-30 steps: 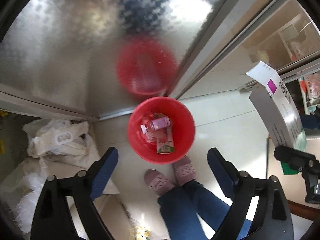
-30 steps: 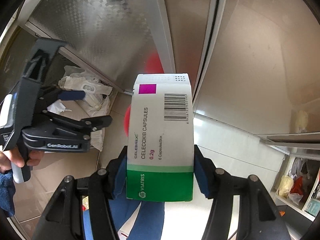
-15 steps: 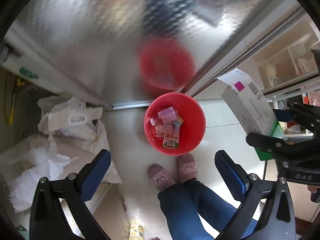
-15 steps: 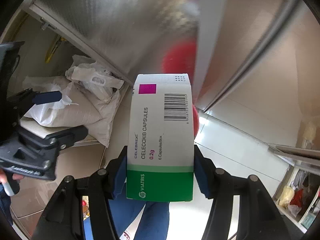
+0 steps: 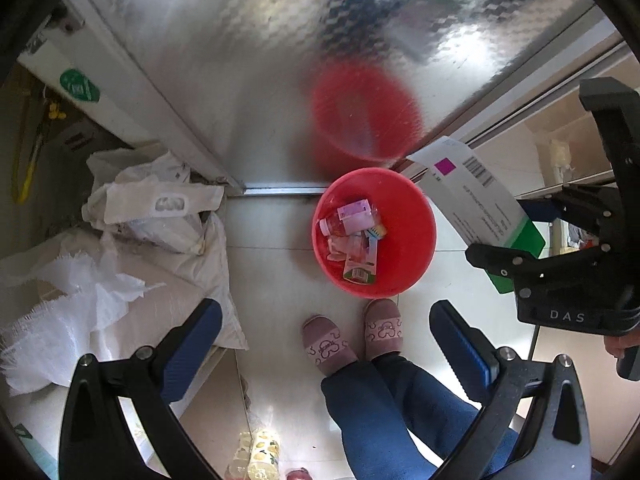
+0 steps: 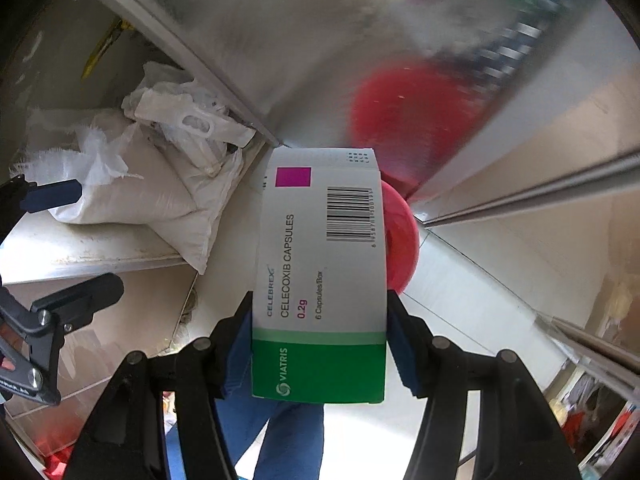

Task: Collect trash
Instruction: 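Open the right gripper to drop the CELECOXIB box into the red bin, then raise both tools back up to the counter beside the sink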

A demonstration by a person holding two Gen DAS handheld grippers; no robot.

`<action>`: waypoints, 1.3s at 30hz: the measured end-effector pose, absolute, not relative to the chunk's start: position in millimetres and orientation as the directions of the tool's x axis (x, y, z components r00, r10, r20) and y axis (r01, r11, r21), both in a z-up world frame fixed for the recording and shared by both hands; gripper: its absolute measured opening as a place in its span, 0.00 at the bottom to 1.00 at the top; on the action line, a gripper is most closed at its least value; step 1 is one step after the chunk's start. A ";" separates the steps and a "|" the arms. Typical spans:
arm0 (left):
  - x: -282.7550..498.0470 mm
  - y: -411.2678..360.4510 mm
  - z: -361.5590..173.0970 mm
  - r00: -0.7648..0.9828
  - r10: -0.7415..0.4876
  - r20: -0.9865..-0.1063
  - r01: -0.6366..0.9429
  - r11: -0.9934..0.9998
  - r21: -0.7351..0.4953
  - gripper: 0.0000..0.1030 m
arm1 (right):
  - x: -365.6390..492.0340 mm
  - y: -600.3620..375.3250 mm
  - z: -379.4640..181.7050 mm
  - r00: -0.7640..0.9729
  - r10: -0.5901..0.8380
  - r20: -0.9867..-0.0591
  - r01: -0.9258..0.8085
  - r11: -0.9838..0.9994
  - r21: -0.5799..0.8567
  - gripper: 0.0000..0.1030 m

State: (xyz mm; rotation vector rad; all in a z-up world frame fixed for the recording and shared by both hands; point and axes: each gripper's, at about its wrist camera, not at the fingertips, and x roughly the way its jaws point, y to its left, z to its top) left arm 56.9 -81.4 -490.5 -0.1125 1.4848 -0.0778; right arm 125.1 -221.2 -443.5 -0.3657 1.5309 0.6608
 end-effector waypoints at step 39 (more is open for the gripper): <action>23.7 -86.0 -286.1 0.183 -0.152 -0.971 -0.025 0.987 -0.160 1.00 | 101.5 -241.3 -244.0 0.006 0.271 -0.963 -0.649 0.733 0.202 0.96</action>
